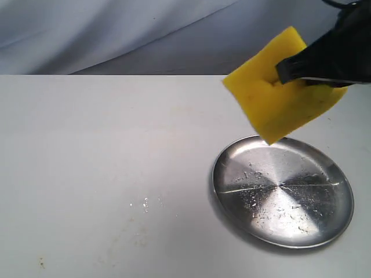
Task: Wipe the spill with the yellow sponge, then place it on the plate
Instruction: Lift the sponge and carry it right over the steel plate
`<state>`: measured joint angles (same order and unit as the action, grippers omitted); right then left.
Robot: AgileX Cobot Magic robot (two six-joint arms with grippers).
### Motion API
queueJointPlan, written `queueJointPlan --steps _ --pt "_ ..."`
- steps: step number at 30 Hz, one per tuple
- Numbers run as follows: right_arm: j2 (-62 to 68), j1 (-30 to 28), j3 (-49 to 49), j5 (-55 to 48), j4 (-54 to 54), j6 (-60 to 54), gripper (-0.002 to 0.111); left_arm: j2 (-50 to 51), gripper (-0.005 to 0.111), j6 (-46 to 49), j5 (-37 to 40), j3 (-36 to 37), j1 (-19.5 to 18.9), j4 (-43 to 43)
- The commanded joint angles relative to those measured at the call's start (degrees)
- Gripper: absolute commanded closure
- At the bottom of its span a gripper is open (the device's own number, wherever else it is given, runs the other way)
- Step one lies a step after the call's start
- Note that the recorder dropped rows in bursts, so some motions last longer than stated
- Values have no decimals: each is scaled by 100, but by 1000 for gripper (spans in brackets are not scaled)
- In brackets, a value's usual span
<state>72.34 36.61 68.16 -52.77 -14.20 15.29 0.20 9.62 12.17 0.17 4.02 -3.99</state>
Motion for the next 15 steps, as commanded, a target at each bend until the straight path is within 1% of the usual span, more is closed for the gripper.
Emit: queueJointPlan --steps 1,5,7,8,9,11,15 --pt "-48 -644 -230 151 -55 16 108 -20 107 -47 -39 -17 -5 4" --pt "95 -1258 -1048 795 362 -153 108 -20 107 -47 -39 -17 -5 4" --pt "389 -1468 -1241 948 724 -332 108 -20 107 -47 -39 -17 -5 4" --pt "486 -1523 -1270 978 935 -412 108 -20 107 -47 -39 -17 -5 4" --pt "707 -1599 -1300 1110 1420 -716 108 -20 107 -47 -39 -17 -5 4" --pt "1027 -1615 -1300 1290 1884 -947 108 -20 107 -47 -39 -17 -5 4" --pt "1561 -1615 -1300 1469 1919 -890 108 -20 107 -47 -39 -17 -5 4"
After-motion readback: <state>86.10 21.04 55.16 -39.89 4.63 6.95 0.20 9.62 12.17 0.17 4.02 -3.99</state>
